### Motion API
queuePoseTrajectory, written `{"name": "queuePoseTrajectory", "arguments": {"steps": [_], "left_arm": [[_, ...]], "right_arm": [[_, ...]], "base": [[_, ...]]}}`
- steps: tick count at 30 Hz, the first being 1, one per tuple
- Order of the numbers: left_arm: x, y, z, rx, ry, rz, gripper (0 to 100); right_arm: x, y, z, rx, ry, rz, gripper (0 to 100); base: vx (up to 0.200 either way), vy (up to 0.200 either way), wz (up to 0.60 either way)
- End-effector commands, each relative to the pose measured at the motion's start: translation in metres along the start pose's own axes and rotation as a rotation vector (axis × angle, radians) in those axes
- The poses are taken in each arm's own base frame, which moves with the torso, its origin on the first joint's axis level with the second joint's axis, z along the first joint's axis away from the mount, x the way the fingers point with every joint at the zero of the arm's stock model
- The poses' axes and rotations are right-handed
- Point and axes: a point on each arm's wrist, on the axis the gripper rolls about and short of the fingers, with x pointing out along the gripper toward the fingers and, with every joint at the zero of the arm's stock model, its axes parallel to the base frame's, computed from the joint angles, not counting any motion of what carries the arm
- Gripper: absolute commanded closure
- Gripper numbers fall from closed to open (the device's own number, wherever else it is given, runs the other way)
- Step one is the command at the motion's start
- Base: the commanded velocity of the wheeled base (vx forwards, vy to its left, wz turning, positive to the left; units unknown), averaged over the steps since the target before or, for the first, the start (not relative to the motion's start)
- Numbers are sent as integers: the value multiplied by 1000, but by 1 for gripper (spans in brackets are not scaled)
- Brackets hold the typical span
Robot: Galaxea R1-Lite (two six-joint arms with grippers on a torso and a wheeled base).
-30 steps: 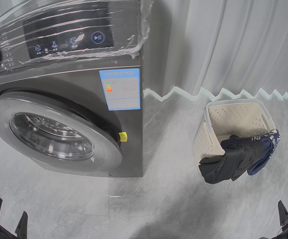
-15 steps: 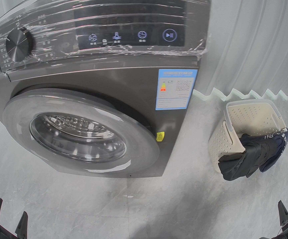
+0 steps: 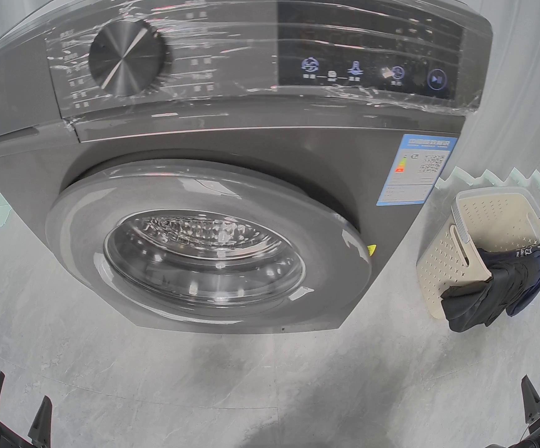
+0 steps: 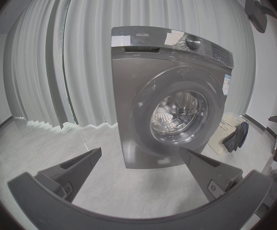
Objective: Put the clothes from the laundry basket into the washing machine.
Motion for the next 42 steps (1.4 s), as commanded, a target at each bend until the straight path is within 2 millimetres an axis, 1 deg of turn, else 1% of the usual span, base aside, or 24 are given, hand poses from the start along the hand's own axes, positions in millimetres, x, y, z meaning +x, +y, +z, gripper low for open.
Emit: {"name": "queuePoseTrajectory", "arguments": {"steps": [1, 12, 18, 42], "left_arm": [[0, 0, -5, 0, -2, 0, 0], [0, 0, -5, 0, -2, 0, 0], [0, 0, -5, 0, -2, 0, 0], [0, 0, -5, 0, -2, 0, 0]], "right_arm": [[0, 0, -5, 0, 0, 1, 0], [0, 0, -5, 0, 0, 1, 0], [0, 0, -5, 0, 0, 0, 0], [0, 0, -5, 0, -2, 1, 0]], "base": [[0, 0, 0], [0, 0, 0], [-200, 0, 0], [0, 0, 0]]}}
